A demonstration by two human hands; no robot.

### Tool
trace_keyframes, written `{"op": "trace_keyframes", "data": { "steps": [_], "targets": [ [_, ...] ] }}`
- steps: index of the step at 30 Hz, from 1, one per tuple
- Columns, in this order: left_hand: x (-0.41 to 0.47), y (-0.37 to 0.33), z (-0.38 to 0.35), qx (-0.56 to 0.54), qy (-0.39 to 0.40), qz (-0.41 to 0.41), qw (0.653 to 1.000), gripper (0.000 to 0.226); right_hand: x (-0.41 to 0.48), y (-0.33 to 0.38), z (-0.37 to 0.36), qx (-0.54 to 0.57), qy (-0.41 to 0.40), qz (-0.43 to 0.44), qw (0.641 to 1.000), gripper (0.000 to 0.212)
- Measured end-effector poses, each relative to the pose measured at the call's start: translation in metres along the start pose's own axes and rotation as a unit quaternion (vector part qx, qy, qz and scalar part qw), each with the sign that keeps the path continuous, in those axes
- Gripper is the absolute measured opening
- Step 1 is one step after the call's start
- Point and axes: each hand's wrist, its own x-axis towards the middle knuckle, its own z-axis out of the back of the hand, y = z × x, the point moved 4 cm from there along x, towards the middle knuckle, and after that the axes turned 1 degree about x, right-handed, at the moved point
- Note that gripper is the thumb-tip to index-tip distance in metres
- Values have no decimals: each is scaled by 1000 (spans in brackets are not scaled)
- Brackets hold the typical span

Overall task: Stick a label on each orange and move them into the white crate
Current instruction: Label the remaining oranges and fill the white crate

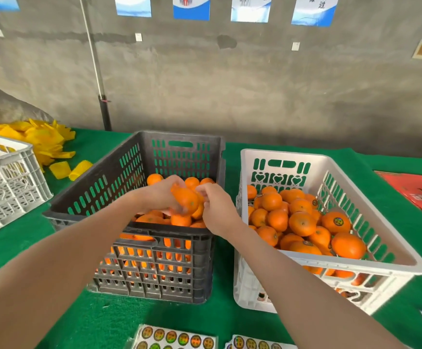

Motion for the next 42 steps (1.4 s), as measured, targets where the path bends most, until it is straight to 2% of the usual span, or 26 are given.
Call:
{"op": "trace_keyframes", "data": {
  "steps": [3, 6, 9, 12, 15, 18, 21, 23, 25, 27, 30, 33, 36, 40, 42],
  "targets": [
    [-25, -1, 8, -165, -16, -32, 986, 53, -4, 4, 4, 35, 60, 37, 997, 55],
    [-55, -17, -1, -234, -22, -56, 970, 58, -23, 15, 15, 108, 75, 67, 989, 72],
    [-85, -35, -24, -228, 3, -106, 968, 62, -54, 18, 35, 180, 31, 79, 980, 65],
    [-112, -49, -60, -136, 17, -155, 978, 71, -90, 7, 56, 239, 23, 61, 969, 67],
    [-117, -39, -104, -51, -54, -123, 990, 68, -124, -17, 62, 247, 71, 20, 966, 60],
    [-110, -2, -153, -90, -52, -47, 993, 60, -158, -53, 48, 248, 127, -68, 958, 52],
    [-104, 41, -195, -181, -48, 75, 979, 58, -183, -94, 18, 171, 197, -132, 956, 40],
    [-105, 61, -216, -309, -48, 139, 940, 61, -194, -123, -3, 44, 278, -181, 942, 45],
    [-108, 74, -228, -412, -48, 168, 894, 70, -204, -150, -17, -127, 342, -207, 908, 53],
    [-110, 80, -235, -480, -52, 181, 857, 78, -210, -164, -24, -218, 354, -204, 886, 51],
    [-111, 83, -241, -527, -62, 192, 826, 77, -214, -170, -29, -221, 325, -202, 897, 36],
    [-110, 85, -246, -518, -60, 189, 832, 77, -214, -170, -27, -207, 295, -199, 912, 26],
    [-109, 86, -251, -499, -34, 172, 849, 80, -210, -165, -20, -136, 251, -190, 940, 14],
    [-104, 84, -260, -453, 34, 126, 882, 86, -202, -149, -6, -19, 233, -178, 956, 16],
    [-102, 76, -262, -418, 73, 95, 900, 94, -200, -139, -2, 4, 223, -162, 961, 32]
  ]
}}
